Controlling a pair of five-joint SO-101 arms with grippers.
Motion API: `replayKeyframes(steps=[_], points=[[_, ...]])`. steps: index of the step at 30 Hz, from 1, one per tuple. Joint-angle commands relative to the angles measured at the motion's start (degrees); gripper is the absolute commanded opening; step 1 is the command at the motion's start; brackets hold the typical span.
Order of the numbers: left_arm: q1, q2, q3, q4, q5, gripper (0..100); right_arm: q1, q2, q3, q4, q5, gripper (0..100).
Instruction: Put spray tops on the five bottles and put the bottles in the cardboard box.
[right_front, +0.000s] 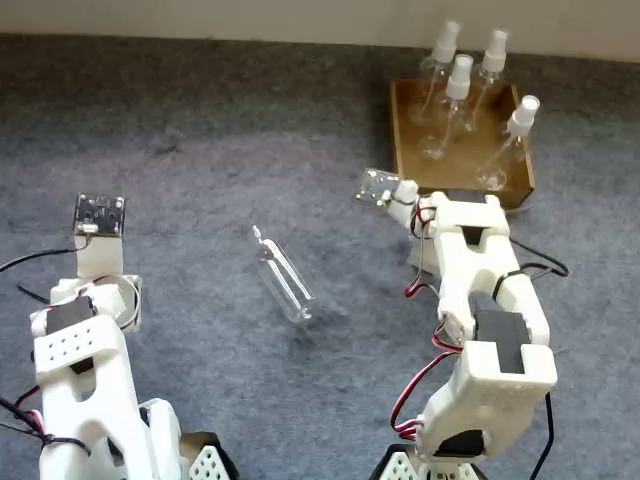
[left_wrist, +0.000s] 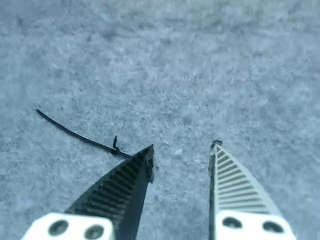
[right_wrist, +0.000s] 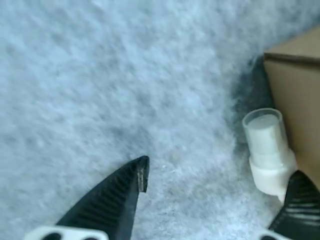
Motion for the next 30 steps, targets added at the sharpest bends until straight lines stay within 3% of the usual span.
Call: replayKeyframes(steps=[1, 14, 18, 21, 30], points=[[0.84, -1.36, 2.51, -0.97, -0.26, 18, -2.77, 0.13, 0.84, -0.22, -0.97, 37.0], [0.84, -1.36, 3.21, -0.97, 3.25, 18, -0.22, 0.22, 0.66, 0.13, -0.53, 36.9], [0.84, -1.36, 3.21, -1.05, 3.25, 18, -0.31, -0.31, 0.48, 9.10, 2.99, 36.8], [0.92, -1.36, 3.21, -1.05, 3.25, 18, -0.13, -0.31, 0.40, 15.60, 0.88, 36.8], [0.92, -1.36, 3.30, -1.05, 3.25, 18, -0.04, -9.27, 0.04, 17.01, -2.73, 36.8]])
